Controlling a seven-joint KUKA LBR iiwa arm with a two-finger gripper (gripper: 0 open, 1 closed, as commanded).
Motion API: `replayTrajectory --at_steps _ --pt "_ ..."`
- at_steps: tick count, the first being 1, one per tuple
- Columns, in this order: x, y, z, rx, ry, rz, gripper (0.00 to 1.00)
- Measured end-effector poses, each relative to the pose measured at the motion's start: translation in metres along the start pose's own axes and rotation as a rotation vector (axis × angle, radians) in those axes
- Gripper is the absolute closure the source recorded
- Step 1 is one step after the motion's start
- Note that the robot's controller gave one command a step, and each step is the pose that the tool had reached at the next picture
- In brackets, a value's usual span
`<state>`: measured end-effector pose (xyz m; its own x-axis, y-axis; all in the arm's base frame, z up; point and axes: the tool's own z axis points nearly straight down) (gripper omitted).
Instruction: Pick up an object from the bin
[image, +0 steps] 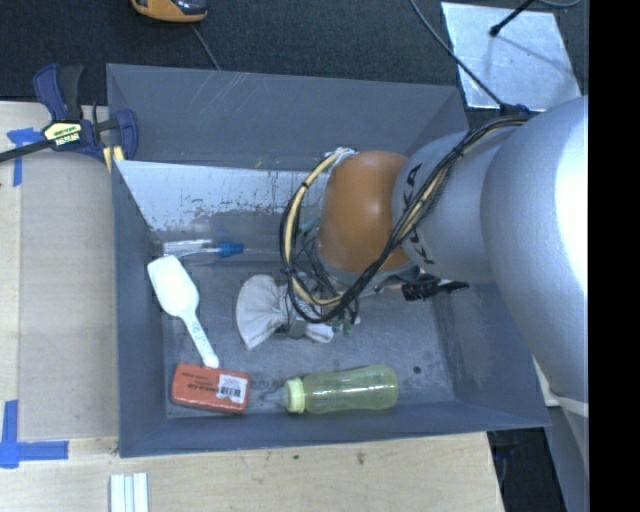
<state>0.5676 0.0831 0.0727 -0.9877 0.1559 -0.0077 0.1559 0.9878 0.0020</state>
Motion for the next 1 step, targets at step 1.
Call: replayTrajectory --at_steps 1 --pt "0.0110 -0.0253 -0.1261 0.002 0.006 0.018 1.00"
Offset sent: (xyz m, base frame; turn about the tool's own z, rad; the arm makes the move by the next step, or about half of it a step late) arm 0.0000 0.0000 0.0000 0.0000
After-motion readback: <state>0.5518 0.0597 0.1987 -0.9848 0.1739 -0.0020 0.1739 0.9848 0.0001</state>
